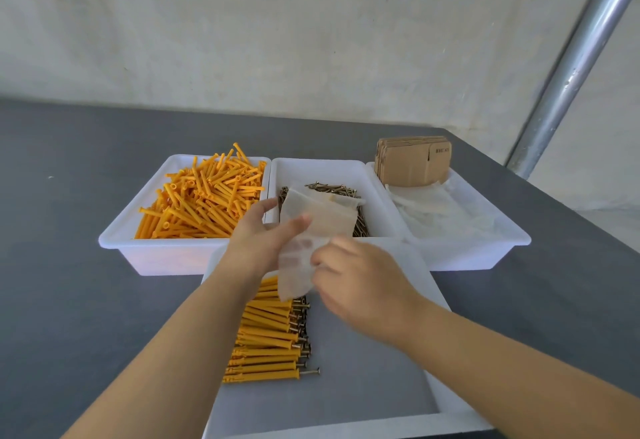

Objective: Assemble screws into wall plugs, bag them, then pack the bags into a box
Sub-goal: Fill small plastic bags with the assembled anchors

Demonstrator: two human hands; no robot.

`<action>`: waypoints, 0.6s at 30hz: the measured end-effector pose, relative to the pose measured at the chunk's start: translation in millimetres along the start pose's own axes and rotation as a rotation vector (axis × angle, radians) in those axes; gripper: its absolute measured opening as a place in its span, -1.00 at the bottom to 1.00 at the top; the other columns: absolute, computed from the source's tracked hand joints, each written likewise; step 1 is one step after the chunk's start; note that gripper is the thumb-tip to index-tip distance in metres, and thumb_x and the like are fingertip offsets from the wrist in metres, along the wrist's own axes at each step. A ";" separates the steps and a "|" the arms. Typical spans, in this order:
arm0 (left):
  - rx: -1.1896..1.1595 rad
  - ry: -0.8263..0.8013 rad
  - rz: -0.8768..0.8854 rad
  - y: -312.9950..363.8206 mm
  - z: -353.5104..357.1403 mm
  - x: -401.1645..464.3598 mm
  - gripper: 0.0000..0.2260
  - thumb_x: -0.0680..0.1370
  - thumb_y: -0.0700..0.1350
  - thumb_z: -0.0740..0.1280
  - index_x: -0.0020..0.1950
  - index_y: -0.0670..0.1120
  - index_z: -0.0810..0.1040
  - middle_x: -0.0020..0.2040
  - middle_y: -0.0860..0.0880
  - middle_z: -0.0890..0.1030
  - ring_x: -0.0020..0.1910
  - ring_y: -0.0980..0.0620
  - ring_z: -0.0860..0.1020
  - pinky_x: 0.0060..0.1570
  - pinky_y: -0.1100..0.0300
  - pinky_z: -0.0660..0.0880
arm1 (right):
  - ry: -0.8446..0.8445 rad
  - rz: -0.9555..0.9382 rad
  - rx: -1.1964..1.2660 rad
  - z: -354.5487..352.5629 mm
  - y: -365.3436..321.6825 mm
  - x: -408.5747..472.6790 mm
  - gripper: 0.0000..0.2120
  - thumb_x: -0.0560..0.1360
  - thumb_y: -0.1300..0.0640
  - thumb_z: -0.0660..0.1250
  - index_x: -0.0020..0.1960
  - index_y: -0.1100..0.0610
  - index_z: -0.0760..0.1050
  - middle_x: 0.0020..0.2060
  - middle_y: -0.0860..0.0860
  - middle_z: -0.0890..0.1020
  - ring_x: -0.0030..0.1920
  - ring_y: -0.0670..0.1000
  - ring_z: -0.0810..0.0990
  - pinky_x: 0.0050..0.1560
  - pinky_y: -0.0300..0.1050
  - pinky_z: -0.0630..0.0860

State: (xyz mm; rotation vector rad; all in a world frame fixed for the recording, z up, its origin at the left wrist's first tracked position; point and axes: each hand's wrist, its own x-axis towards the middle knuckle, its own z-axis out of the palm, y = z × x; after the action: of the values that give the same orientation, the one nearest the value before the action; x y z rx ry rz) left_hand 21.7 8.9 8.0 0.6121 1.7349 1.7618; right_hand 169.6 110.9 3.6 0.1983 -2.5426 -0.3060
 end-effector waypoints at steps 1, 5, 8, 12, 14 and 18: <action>0.052 0.045 0.000 1.9 -1.3 -0.3 -0.35 0.45 -0.06 0.53 0.47 -0.02 0.32 -0.03 -0.09 0.71 -0.09 -0.04 0.71 -0.06 -0.08 0.64 | -0.008 -0.074 0.016 -0.8 -3.6 -2.4 -0.92 0.34 0.32 0.45 -0.28 0.18 0.59 -0.21 0.07 0.65 -0.22 0.13 0.59 -0.39 -0.07 0.49; 0.241 0.014 0.015 18.2 -11.9 -3.6 -0.52 0.47 -0.30 0.48 0.34 -0.06 0.45 -0.21 -0.04 0.72 -0.22 0.07 0.70 -0.25 0.07 0.63 | -0.057 -0.109 0.180 -6.0 -6.9 -15.6 -0.84 0.45 0.10 0.48 -0.23 0.17 0.61 -0.20 0.05 0.64 -0.21 0.10 0.56 -0.33 -0.06 0.51; 0.324 -0.064 0.040 31.9 -18.1 -11.0 -0.56 0.41 -0.32 0.52 0.22 -0.04 0.52 -0.24 -0.06 0.72 -0.26 0.05 0.70 -0.37 0.17 0.61 | 0.153 0.231 0.328 -12.6 -2.1 -22.7 -0.81 0.47 0.01 0.48 -0.15 0.15 0.61 -0.20 -0.01 0.62 -0.19 0.01 0.57 -0.23 -0.03 0.52; 0.269 -0.143 -0.005 27.0 -24.5 -26.4 -0.56 0.34 -0.33 0.56 0.15 -0.04 0.57 -0.22 -0.15 0.71 -0.26 -0.02 0.70 -0.40 0.22 0.56 | 0.197 0.627 0.443 -16.6 7.5 -18.9 -0.61 0.39 -0.07 0.51 0.15 -0.02 0.51 0.04 -0.19 0.54 0.03 -0.16 0.49 -0.02 -0.21 0.45; 0.200 -0.135 -0.037 18.5 -28.3 -33.9 -0.56 0.33 -0.33 0.56 0.15 -0.06 0.60 -0.15 -0.21 0.70 -0.22 -0.08 0.71 -0.40 0.21 0.56 | 0.187 0.597 0.509 -16.7 5.2 -16.4 -0.68 0.39 -0.03 0.52 0.09 -0.02 0.54 0.00 -0.20 0.55 0.01 -0.17 0.50 -0.02 -0.20 0.45; 0.099 -0.096 -0.082 2.2 -36.7 -45.9 -0.56 0.29 -0.32 0.57 0.14 -0.10 0.61 -0.10 -0.25 0.69 -0.28 -0.03 0.69 -0.43 0.22 0.54 | 0.183 0.394 0.424 -17.3 -5.1 -14.1 -0.70 0.36 0.01 0.57 0.02 0.09 0.62 -0.04 -0.08 0.55 -0.02 -0.07 0.52 -0.05 -0.16 0.47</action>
State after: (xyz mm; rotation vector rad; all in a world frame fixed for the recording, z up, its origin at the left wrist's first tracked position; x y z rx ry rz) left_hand 29.6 -49.2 12.0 0.6471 1.7637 1.5731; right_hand 191.2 105.9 9.1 -0.1136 -2.3670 0.3877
